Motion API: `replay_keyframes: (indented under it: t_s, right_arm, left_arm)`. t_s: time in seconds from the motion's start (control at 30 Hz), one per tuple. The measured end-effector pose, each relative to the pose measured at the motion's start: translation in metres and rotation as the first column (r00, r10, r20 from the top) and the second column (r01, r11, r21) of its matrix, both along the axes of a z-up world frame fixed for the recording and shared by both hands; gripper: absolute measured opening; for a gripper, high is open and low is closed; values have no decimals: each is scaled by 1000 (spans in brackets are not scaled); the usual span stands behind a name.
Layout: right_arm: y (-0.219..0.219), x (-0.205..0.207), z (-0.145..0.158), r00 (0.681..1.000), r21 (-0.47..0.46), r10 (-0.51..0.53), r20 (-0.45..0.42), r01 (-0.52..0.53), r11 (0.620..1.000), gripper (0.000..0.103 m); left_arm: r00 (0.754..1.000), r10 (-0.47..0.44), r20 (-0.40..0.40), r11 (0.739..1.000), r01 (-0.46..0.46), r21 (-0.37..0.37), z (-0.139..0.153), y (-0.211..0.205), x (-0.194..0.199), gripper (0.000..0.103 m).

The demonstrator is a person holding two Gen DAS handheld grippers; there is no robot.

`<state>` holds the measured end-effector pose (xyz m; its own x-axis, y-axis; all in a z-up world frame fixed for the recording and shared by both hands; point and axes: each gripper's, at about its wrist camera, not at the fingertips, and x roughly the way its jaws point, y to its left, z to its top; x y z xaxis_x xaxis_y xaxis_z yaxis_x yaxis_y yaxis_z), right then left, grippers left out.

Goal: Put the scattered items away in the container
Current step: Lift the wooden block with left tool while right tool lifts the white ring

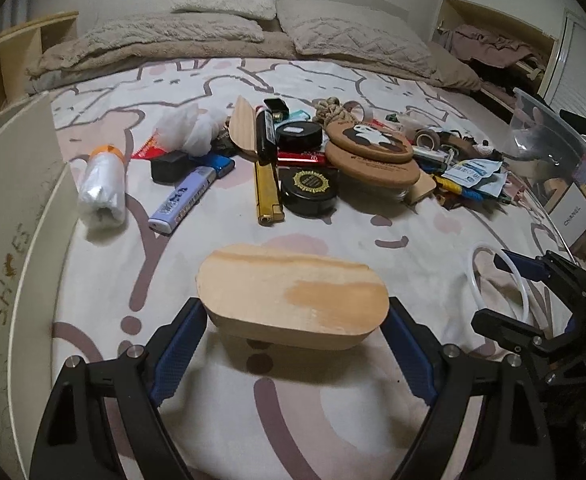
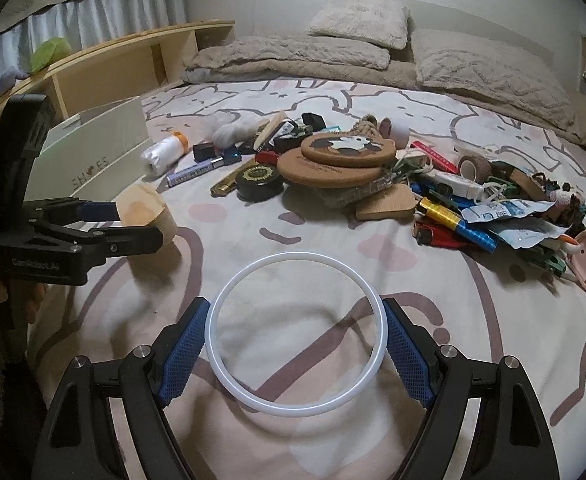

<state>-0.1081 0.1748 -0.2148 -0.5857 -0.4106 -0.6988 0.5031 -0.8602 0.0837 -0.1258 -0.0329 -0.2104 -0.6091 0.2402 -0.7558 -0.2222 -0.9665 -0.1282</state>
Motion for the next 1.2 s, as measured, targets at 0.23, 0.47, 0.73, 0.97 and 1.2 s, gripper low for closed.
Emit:
replay_keyframes:
  t_s: [0.23,0.47,0.73,0.97,1.2]
  right_arm:
    - [-6,7,0,1000,37,8,-20,-7,999,85]
    - [-9,13,15,999,2,13,-33,-13,1000,85]
    - [-15,18,31,999,-12,15,-29,-15,1000,85]
    - [-21,20,65,997,-55,41,-65,-45,997,85]
    - [-34,22,109,989,-104,80,-128,-93,990,85]
  left_arm:
    - [999,34,-21,999,-33,15,8,-6,5,88]
    - [997,54,-49,997,-51,58,24,-9,14,88]
    - [995,73,-62,990,-65,125,43,-17,27,88]
    - [992,93,-90,988,-80,132,66,-25,38,88]
    - [979,132,-159,987,-115,113,109,-45,48,88]
